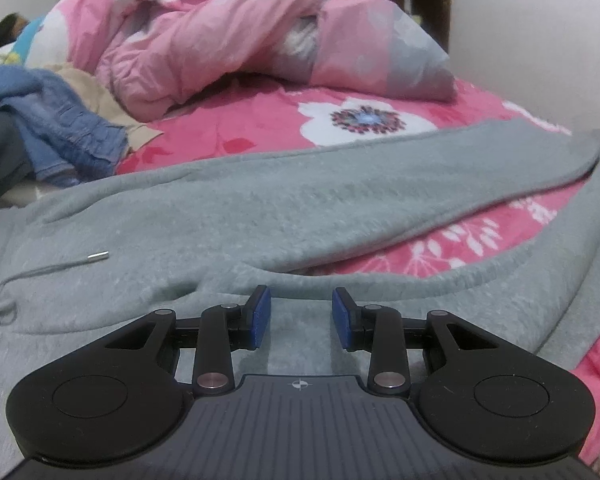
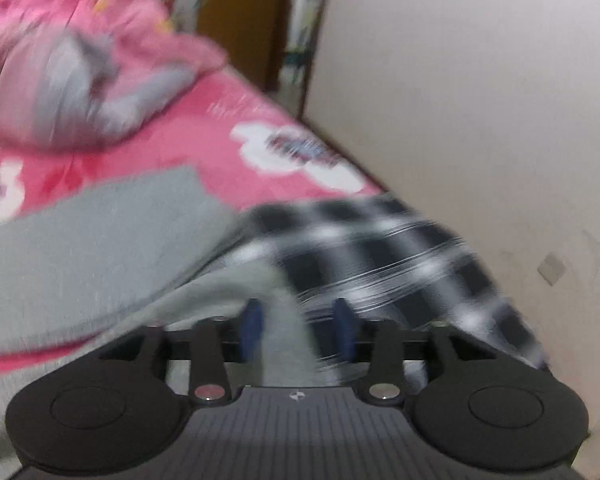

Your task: Fold clothes

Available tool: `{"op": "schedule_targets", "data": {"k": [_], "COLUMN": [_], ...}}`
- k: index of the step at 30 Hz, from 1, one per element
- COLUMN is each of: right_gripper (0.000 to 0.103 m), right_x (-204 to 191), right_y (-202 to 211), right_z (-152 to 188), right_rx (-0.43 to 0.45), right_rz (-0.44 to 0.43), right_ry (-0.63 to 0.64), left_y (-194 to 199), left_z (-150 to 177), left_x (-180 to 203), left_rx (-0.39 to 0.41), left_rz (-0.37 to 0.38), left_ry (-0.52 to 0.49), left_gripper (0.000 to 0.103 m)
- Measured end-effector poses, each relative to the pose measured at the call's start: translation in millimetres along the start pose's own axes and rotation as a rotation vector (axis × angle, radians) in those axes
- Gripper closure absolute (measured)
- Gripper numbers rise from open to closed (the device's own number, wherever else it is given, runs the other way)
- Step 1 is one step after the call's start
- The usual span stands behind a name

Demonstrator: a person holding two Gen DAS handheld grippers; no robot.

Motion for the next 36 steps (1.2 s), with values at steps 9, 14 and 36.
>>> {"op": "schedule_targets", "data": {"k": [9, 14, 36], "right_gripper": [0.04, 0.04, 0.091], "right_x": [0.3, -48.9, 0.0], "right_y": [142.8, 160.8, 47.8], "right_z": [11.0, 93.1, 208.1], "right_rx": [0.101, -0.192, -0.319], "right_rz": [-0.464, -0.775, -0.663], "right_ry": [-0.234, -0.287, -0.982], "left_y": [87.9, 130.9, 103.6], "left_z": [35.4, 83.9, 136.6], "left_x": [-65.1, -83.8, -117.9], "left_rx": [0.045, -0.001, 0.126], "left_rz": [0.012, 0.098, -0.03], "left_ry": [0.309, 0.5, 0.742], "left_gripper": [0.063, 0.062, 0.091]}}
Point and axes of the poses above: each gripper's, at about its wrist camera, not at the fingertips, and y roughly against the way its jaws point, x to its right, z to its underside, the point moved 5 cm from there along -y, roughly the way its jaws point, and after that the axes turned 11 degrees about -y, right-handed, at the moved point
